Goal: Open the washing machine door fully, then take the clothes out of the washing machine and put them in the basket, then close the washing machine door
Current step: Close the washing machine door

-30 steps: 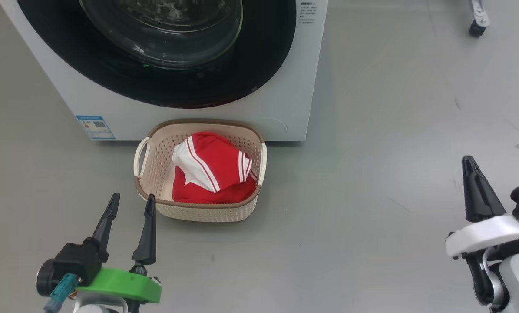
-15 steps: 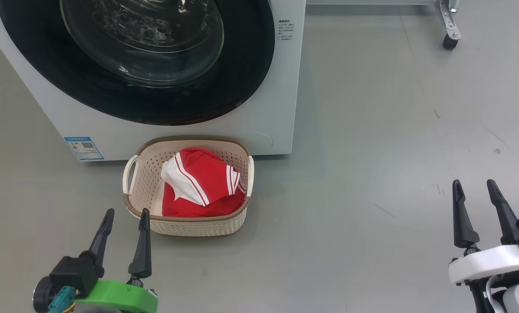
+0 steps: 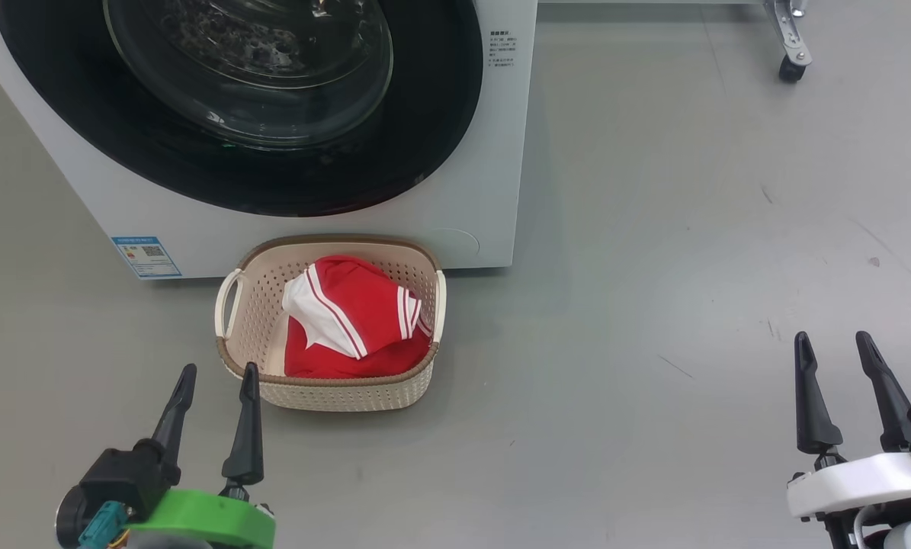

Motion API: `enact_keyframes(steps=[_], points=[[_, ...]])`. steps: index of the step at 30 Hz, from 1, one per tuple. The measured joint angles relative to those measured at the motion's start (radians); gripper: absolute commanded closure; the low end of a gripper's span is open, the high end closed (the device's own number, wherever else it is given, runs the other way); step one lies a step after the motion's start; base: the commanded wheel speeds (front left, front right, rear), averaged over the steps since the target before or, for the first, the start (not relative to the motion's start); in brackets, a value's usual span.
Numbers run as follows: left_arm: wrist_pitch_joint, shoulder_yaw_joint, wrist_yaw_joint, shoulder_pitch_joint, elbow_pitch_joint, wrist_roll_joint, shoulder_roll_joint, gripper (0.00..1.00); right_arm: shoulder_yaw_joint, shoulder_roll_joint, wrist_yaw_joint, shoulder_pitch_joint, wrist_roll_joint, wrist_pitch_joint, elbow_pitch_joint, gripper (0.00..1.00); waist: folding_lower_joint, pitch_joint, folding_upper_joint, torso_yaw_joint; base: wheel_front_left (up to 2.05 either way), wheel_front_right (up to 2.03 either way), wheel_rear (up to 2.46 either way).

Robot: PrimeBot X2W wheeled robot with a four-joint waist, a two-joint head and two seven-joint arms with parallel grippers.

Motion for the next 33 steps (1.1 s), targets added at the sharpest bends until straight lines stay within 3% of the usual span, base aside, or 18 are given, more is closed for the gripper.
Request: enact_keyframes(steps=[33], points=[[0.000,-0.023,-0.004,0.000,-0.031,-0.048,0.000,0.00,-0.046,0.040,0.042,0.040,-0.061,0.000,-0.028,0.00,0.0000,-0.004,0.0000,-0.005,0.00,0.00,0.00]])
